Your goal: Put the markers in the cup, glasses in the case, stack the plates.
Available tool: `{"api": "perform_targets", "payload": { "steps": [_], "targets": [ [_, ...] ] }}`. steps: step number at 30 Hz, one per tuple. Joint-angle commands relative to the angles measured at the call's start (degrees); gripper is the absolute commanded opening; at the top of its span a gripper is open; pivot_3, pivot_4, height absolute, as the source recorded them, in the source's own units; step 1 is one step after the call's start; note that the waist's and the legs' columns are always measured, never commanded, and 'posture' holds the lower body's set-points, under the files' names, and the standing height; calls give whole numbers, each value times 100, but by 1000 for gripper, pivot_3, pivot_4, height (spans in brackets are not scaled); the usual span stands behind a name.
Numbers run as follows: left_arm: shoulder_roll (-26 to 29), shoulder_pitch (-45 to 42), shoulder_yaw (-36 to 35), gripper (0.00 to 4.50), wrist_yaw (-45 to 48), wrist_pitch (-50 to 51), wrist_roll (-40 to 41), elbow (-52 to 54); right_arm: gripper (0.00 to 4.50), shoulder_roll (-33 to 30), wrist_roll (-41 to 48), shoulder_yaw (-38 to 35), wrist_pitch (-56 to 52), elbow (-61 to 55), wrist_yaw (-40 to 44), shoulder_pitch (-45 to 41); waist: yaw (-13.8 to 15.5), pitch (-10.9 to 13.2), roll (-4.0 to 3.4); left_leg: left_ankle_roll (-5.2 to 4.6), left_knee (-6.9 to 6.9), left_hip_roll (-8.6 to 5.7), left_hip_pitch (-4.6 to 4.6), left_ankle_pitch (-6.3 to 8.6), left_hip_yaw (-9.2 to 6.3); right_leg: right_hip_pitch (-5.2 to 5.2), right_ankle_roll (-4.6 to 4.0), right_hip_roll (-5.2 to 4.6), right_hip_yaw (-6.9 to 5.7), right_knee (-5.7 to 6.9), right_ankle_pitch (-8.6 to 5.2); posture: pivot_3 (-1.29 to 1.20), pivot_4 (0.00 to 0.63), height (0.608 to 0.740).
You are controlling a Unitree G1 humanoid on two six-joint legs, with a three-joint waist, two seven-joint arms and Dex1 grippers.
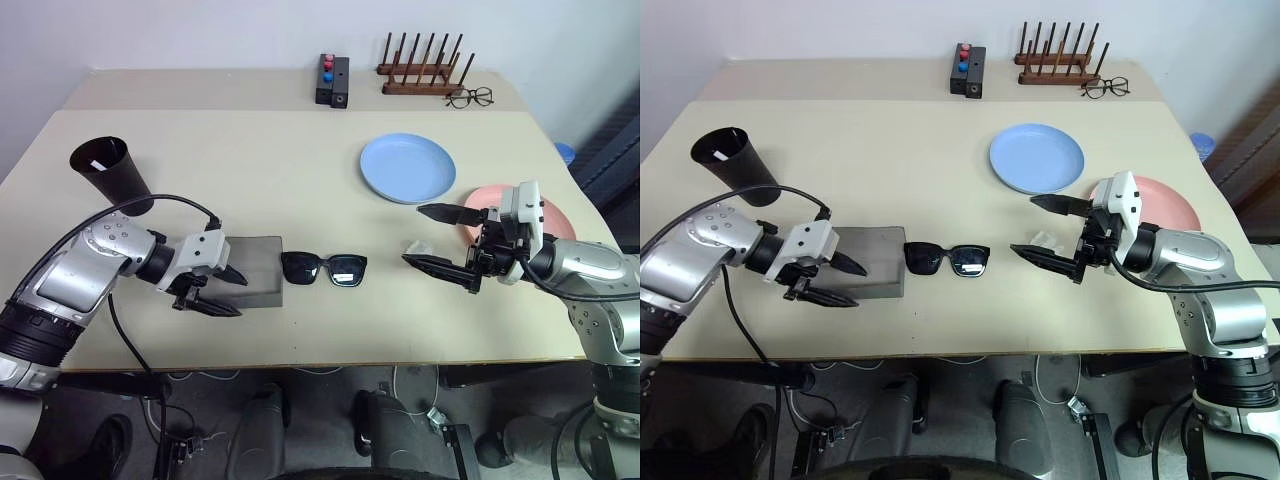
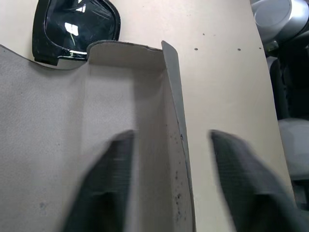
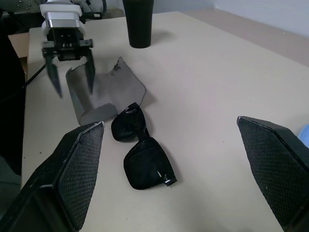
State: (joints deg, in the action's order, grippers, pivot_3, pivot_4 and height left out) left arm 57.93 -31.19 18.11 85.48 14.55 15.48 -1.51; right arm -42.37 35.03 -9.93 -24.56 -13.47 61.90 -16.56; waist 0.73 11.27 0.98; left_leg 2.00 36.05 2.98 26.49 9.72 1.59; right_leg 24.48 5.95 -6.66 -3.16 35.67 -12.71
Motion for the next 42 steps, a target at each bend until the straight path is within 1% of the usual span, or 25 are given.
{"api": "perform_targets", "payload": {
  "steps": [1,5,8,9,11,13,15,17,19,21,26,29,32,35,37,40,41,42],
  "targets": [
    [62,-76,-315,4428,200,-202,3,-58,4500,-43,53,-117,102,-117,-14,-113,0,0,0,0,0,0,0,0,0,0,0,0,0,0,0,0,150,740],
    [-173,-578,-351,4428,363,-56,64,-342,4500,4,39,-82,129,-45,-32,-183,19,0,0,0,2,0,1,0,0,0,0,0,0,0,0,0,150,740],
    [-988,-1572,-290,4428,188,294,148,-800,4500,36,23,-49,155,42,-34,-263,143,0,3,0,11,-2,2,0,-1,-5,0,0,-2,1,0,0,150,740],
    [-1242,-1887,-178,4428,283,439,124,-961,4500,23,53,-40,110,48,-9,-270,165,0,3,-1,16,-2,4,-1,-2,-6,2,0,-2,0,1,0,150,740],
    [-1551,-2298,132,4428,590,571,10,-1216,4500,-25,29,-17,92,65,36,-256,157,-1,5,-7,21,-6,5,3,-1,-13,3,0,-1,-2,1,0,150,740],
    [-2075,-2691,303,4428,553,371,-240,-1835,4500,-102,32,-32,52,92,115,-184,157,-5,-1,-14,17,-6,2,6,0,-14,7,0,1,-3,0,0,150,740],
    [-2478,-2963,502,4428,596,-37,-555,-2476,4500,-116,115,-111,8,4,119,-99,154,-5,-1,-15,17,-6,0,6,0,-12,11,2,-1,3,-2,0,150,740],
    [-2743,-3088,630,4428,582,-448,-824,-2962,4500,-106,114,-166,-2,-147,21,1,130,-4,1,-15,18,-6,-1,6,0,-11,13,2,0,10,-2,0,150,740],
    [-2883,-3096,787,4428,484,-1119,-1182,-3314,4500,-87,114,-216,-53,-280,-134,99,105,-3,0,-16,17,-5,-1,6,0,-5,12,2,1,13,-2,0,150,740],
    [-3093,-3103,841,4428,356,-1556,-1388,-3647,4500,-50,170,-285,-109,-448,-299,196,113,-3,0,-15,17,-5,0,6,-1,1,12,2,1,23,-2,0,150,740],
    [-3577,-3192,918,4428,53,-2160,-1875,-4409,4500,-39,279,-390,-203,-742,-538,412,167,-3,1,-15,27,-6,6,6,-2,-3,9,0,1,19,-4,0,150,740],
    [-3831,-3215,851,4428,-16,-2223,-1938,-4711,4500,-47,277,-429,-200,-804,-627,485,159,-3,1,-16,28,-6,7,7,-2,-6,9,-2,0,15,-3,0,150,740],
    [-3905,-3094,877,3669,-61,-2269,-2068,-4790,4500,-28,231,-468,-140,-805,-741,507,149,-3,1,-16,26,-6,5,7,-2,-5,9,-1,0,16,-3,0,150,740],
    [-3901,-3000,883,2267,30,-2233,-2124,-4738,4500,-8,215,-467,-104,-796,-828,506,142,-3,1,-16,24,-5,2,7,-3,-4,9,-1,1,19,-3,0,150,740],
    [-3918,-3050,853,1251,42,-2210,-2135,-4777,4500,-1,174,-439,-57,-784,-860,525,147,-6,-1,-16,24,-5,1,7,-3,-5,9,-1,1,20,-4,0,150,740],
    [-3933,-3140,762,152,89,-2211,-2160,-4850,4500,17,127,-404,17,-770,-914,529,179,-12,-5,-16,28,-6,-5,7,-4,-19,9,-1,-1,13,-4,0,150,740],
    [-3957,-3176,713,5,98,-2182,-2138,-4877,4500,23,127,-399,31,-760,-927,520,180,-13,-5,-16,33,-6,-6,7,-5,-25,8,-2,-1,12,-4,0,150,740],
    [-3973,-3229,670,5,131,-2141,-2109,-4897,4500,26,105,-387,58,-745,-938,509,172,-13,-5,-16,42,-6,-7,8,-6,-30,8,-2,-2,12,-3,0,150,740]
  ]
}}
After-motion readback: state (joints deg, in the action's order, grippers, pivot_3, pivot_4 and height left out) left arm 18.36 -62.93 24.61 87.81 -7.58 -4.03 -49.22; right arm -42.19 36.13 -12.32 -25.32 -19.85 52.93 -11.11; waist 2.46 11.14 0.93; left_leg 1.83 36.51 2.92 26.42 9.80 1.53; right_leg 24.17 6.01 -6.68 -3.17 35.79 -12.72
